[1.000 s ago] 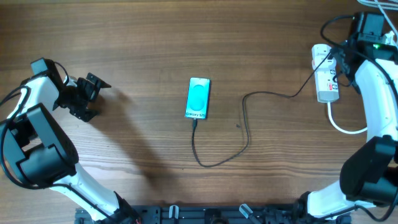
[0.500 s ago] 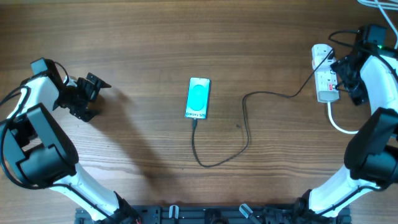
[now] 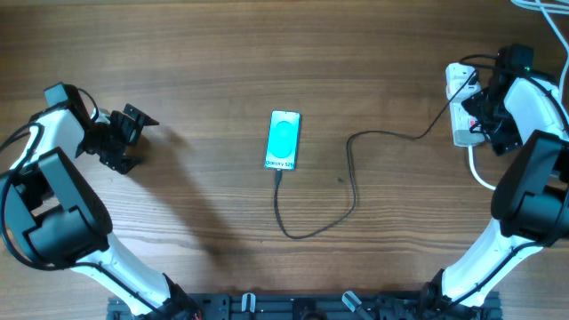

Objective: Plug charger to phone and switch on socket

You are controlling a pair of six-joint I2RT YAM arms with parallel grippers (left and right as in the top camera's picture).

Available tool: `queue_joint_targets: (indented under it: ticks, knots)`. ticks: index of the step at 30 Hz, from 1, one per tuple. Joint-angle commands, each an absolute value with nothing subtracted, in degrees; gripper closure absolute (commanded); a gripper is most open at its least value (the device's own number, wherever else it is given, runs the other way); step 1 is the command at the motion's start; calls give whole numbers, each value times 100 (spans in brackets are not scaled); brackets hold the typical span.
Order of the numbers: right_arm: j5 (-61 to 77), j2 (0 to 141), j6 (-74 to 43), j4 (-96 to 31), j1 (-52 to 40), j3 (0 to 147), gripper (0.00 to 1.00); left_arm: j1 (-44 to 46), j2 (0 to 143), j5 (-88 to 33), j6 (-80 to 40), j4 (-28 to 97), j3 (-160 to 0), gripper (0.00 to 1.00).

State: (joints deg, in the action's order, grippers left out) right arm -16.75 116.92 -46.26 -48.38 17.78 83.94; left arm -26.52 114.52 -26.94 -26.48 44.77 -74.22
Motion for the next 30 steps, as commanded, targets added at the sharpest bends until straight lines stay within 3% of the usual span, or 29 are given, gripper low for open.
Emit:
queue_joint_targets:
  ticks: [1, 30]
  knots:
    - [-1411, 11966, -4654, -4737, 1765, 8473, 0, -2648, 11679, -2311, -2637, 4462, -7229, 0]
    - [-1310, 12057, -5098, -4110, 1979, 8473, 0, -2648, 11679, -2311, -2637, 4462, -7229, 0]
